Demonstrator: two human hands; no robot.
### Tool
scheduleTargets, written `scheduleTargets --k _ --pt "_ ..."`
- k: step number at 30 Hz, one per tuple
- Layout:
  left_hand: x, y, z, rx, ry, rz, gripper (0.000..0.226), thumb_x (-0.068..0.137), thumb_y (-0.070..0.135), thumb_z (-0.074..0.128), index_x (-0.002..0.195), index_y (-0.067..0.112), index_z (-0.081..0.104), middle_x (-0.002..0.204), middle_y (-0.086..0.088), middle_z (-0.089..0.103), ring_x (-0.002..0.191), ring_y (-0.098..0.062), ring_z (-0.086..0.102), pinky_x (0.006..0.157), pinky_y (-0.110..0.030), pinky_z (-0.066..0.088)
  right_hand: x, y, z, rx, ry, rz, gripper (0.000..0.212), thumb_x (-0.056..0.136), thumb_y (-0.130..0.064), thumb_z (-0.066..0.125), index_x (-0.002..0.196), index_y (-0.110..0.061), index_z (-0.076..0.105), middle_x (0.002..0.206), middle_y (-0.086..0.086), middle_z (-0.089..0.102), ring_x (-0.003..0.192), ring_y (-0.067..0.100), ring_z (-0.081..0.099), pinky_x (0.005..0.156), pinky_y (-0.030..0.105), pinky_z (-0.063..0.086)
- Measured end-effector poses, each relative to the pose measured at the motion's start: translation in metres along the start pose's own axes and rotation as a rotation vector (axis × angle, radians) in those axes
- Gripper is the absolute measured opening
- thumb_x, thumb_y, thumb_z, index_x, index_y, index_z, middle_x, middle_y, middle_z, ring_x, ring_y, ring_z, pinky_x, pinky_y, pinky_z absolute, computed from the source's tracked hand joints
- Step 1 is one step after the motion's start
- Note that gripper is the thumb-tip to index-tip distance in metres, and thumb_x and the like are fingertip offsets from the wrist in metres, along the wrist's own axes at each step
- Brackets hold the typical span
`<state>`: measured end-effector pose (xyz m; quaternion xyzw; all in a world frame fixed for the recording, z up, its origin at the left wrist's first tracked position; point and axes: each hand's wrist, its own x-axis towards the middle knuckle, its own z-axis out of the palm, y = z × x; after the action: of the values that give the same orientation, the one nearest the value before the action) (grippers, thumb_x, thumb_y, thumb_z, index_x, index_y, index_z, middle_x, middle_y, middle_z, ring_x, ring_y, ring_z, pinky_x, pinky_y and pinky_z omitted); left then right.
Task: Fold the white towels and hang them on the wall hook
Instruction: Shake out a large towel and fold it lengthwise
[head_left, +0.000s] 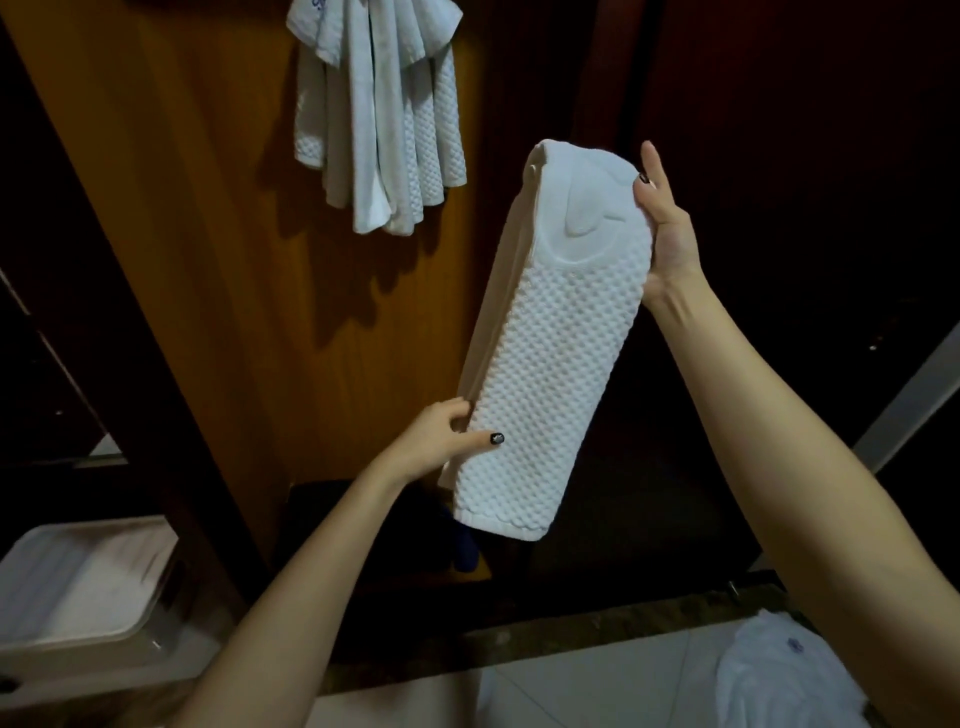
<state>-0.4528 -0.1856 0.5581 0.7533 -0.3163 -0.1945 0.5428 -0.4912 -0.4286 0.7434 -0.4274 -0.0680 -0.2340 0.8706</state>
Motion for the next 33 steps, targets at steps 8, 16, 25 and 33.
scheduleTargets --k 8,16,25,33 --pt "-0.004 -0.003 -0.037 0.067 0.044 -0.031 0.014 0.093 0.027 0.06 0.09 0.014 0.056 0.085 0.006 0.063 0.074 -0.008 0.061 0.062 -0.024 0.046 0.006 0.001 -0.014 -0.109 0.145 -0.051 0.057 0.095 -0.003 0.05 0.148 -0.017 0.034 0.127 0.012 0.056 0.111 0.029 0.063 0.092 0.048 0.053" --pt "0.016 0.037 -0.131 0.112 0.278 0.098 0.009 0.089 0.038 0.059 0.089 0.032 0.053 0.078 0.011 0.067 0.068 0.003 0.064 0.057 -0.023 0.048 0.026 -0.004 0.004 -0.491 0.191 -0.177 0.056 0.089 -0.008 0.058 0.14 -0.026 0.043 0.126 0.015 0.058 0.097 0.024 0.067 0.071 0.033 0.057" --pt "0.044 0.106 -0.241 0.107 0.447 0.121 0.009 0.091 0.033 0.061 0.091 0.028 0.069 0.088 0.007 0.073 0.081 -0.008 0.07 0.07 -0.028 0.053 0.09 -0.012 0.066 -0.73 0.085 -0.336 0.038 0.091 -0.02 0.061 0.127 -0.024 0.049 0.124 0.013 0.055 0.106 0.026 0.06 0.09 0.043 0.055" --pt "0.082 0.166 -0.36 -0.011 0.515 0.252 0.01 0.093 0.021 0.059 0.095 0.018 0.069 0.085 0.005 0.073 0.075 -0.008 0.07 0.064 -0.024 0.054 0.18 -0.014 0.137 -0.9 -0.006 -0.513 0.048 0.093 -0.031 0.06 0.137 -0.02 0.046 0.105 -0.006 0.056 0.093 0.008 0.059 0.069 0.011 0.049"
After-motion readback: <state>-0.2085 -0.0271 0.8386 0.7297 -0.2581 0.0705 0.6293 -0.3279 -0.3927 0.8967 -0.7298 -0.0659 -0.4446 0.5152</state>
